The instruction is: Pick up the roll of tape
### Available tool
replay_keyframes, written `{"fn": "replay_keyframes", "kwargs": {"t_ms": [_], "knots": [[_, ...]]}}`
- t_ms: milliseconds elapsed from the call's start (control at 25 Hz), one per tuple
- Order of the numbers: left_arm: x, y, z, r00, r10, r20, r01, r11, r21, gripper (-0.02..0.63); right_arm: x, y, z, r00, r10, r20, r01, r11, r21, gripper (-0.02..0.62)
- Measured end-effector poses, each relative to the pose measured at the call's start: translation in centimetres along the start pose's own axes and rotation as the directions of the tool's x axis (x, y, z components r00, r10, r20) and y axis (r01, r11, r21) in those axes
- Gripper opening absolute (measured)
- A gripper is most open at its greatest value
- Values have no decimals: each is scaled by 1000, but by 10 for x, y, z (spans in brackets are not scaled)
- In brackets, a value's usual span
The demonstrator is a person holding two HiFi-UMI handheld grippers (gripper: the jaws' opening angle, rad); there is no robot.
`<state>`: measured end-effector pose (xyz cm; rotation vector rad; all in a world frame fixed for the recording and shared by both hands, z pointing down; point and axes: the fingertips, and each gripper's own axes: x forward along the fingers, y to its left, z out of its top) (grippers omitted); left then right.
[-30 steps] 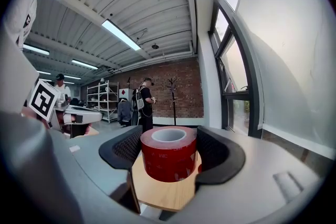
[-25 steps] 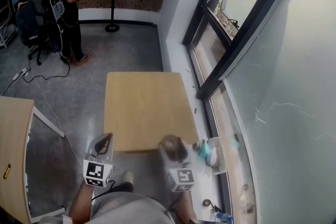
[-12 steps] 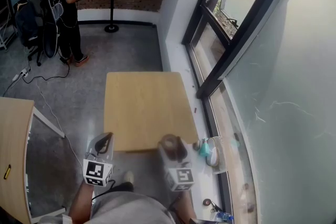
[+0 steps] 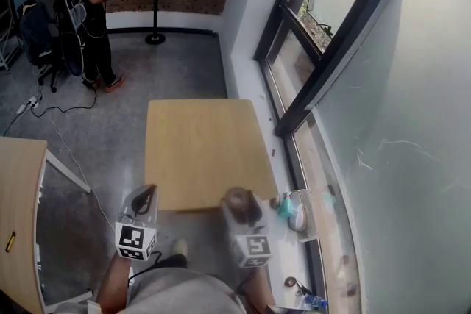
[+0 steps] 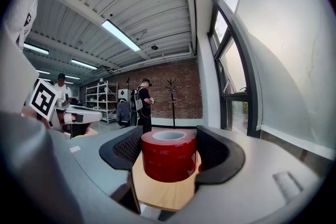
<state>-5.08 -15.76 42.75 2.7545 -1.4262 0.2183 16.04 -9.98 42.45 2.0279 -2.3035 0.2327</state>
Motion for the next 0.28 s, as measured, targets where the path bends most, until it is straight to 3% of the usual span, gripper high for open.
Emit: {"fn": "replay_keyframes", "kwargs": {"t_ms": [280], "knots": [[0,1,-1,1000,6,1,-6,1000,-1,0,0,0,1,1000,1,0,-1,1000,-5,334]]}}
